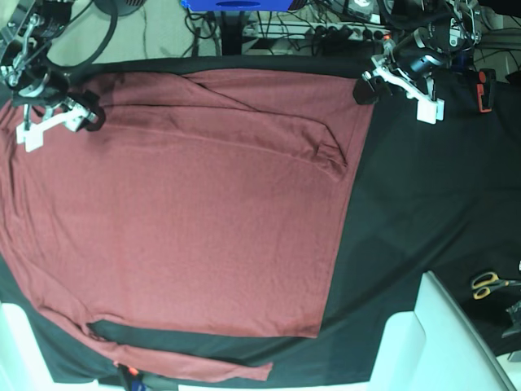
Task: Fold the T-shirt properly
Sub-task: 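Lower the right gripper onto the shirt's shoulder edge and pinch it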
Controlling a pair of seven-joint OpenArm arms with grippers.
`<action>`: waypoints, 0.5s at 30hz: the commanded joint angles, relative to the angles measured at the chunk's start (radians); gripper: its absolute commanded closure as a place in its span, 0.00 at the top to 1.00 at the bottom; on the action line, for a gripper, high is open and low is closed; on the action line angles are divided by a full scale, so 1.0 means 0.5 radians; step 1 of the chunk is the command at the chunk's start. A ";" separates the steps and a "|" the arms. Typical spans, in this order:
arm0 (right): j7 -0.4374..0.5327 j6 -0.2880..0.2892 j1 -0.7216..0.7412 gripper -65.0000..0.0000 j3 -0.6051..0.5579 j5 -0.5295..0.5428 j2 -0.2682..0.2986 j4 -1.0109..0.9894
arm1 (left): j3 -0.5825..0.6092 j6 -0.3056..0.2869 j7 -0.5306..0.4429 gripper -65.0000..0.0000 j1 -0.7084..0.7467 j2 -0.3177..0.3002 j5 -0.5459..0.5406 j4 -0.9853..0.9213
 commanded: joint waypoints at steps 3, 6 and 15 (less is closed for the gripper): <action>0.015 0.009 0.019 0.55 0.006 0.023 0.020 0.011 | -0.004 -0.026 -0.027 0.00 0.008 -0.021 -0.037 0.024; 0.009 0.006 0.019 0.55 0.006 0.023 0.023 0.014 | -0.004 -0.026 -0.027 0.00 0.008 -0.021 -0.037 0.024; 0.015 -0.016 0.019 0.55 0.006 0.020 0.023 0.005 | -0.004 -0.026 -0.027 0.00 0.008 -0.021 -0.040 0.024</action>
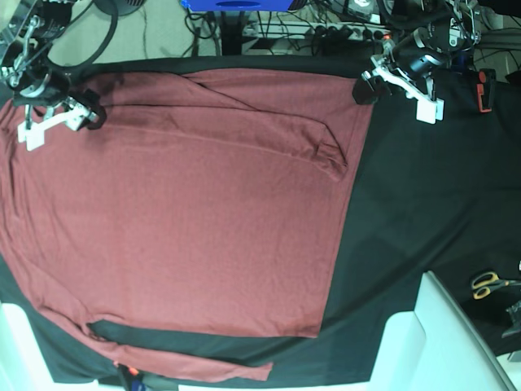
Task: Fold the T-shirt properly
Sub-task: 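Lower the right gripper onto the shirt's shoulder edge and pinch it, then drag the pinched shoulder with the right gripper to smooth the shirt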
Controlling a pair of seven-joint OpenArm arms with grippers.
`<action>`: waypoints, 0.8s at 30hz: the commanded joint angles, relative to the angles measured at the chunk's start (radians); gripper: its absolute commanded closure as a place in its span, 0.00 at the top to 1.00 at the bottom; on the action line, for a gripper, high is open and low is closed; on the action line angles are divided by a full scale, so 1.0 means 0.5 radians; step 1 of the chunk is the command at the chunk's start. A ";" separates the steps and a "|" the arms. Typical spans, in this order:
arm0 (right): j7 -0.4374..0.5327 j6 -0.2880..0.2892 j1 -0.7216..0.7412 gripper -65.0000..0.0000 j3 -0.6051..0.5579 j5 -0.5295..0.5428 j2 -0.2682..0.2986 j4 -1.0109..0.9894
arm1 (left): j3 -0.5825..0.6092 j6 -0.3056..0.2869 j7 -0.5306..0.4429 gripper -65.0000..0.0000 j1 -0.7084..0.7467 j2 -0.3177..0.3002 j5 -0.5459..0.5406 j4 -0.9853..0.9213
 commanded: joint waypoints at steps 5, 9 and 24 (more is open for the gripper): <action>0.022 -0.056 0.018 0.55 0.006 0.039 0.022 -0.012 | -0.004 -0.026 -0.027 0.00 0.008 -0.021 -0.039 0.024; 0.028 -0.056 0.045 0.55 0.006 0.039 0.028 -0.125 | -0.007 -0.026 -0.027 0.00 0.008 -0.021 -0.039 0.024; 0.092 -0.053 0.039 0.00 0.006 0.043 0.028 -0.138 | -0.004 -0.026 -0.027 0.00 0.008 -0.021 -0.039 0.021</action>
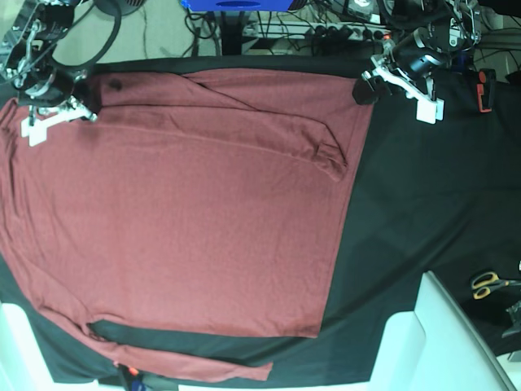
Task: Fold the T-shirt properly
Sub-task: 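Drag the pinched shoulder with the right gripper to smooth the shirt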
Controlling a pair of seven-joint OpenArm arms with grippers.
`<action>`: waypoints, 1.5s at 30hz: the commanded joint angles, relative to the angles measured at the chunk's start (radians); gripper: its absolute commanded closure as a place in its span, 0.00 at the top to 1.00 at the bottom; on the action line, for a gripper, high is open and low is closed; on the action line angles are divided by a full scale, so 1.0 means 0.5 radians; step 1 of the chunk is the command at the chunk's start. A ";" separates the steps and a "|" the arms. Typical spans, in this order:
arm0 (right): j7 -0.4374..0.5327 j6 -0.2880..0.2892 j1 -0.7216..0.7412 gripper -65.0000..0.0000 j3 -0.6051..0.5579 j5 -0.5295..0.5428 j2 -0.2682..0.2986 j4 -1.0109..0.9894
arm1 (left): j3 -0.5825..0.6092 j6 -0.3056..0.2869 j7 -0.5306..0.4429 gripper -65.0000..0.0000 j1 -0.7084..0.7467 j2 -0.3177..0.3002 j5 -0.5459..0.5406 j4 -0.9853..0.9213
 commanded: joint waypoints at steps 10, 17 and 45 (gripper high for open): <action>-0.047 0.011 0.062 0.00 0.000 0.034 0.017 0.035 | -0.004 -0.026 -0.024 0.00 0.008 -0.021 -0.039 0.021; -0.121 -0.014 0.104 0.00 -0.010 0.031 0.017 0.186 | -0.004 -0.026 -0.024 0.00 0.008 -0.021 -0.039 0.021; -0.103 -0.072 0.396 0.00 0.000 0.016 0.087 0.035 | -0.004 -0.026 -0.024 0.00 0.011 -0.021 -0.039 0.021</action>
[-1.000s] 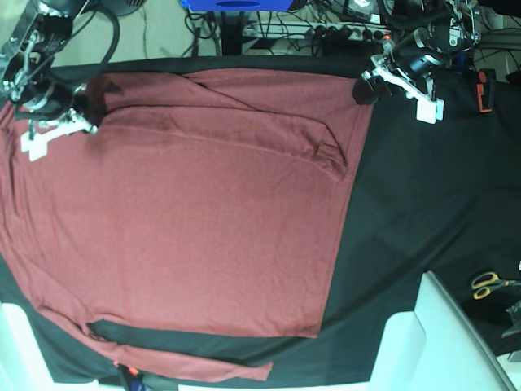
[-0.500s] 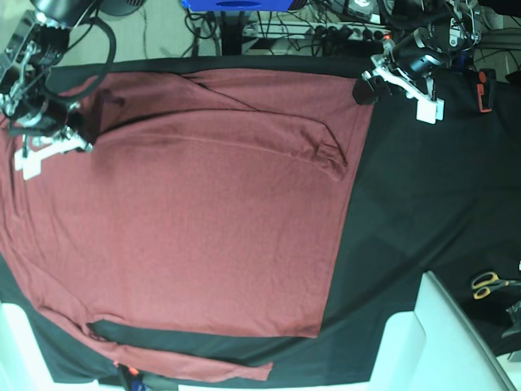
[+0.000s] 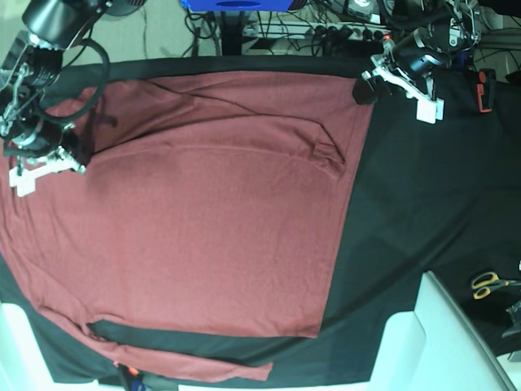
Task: Fold the T-shirt properly
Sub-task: 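Drag the pinched shoulder with the right gripper to smooth the shirt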
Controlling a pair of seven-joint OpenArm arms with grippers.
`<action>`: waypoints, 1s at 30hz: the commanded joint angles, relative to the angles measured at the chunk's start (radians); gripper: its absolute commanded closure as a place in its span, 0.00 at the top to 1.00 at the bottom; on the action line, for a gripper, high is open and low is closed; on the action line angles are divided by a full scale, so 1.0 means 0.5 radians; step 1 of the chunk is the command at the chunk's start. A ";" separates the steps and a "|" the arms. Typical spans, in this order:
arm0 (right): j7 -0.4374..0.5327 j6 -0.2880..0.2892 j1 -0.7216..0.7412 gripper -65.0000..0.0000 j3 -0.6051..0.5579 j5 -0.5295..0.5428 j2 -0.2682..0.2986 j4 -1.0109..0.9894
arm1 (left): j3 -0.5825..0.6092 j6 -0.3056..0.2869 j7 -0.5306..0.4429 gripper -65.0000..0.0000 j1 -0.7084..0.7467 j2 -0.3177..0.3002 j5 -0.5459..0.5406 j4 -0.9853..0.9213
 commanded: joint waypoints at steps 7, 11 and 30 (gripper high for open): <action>0.150 0.002 0.037 0.00 0.006 0.035 0.008 0.029 | -0.004 -0.026 -0.025 0.00 0.007 -0.022 -0.039 0.022; 0.165 0.002 0.046 0.00 0.006 0.044 0.008 -0.017 | -0.004 -0.026 -0.025 0.00 0.007 -0.022 -0.036 0.022; 0.312 0.002 0.104 0.01 0.003 0.047 0.005 -0.143 | -0.004 -0.026 -0.025 0.00 0.007 -0.022 -0.039 0.022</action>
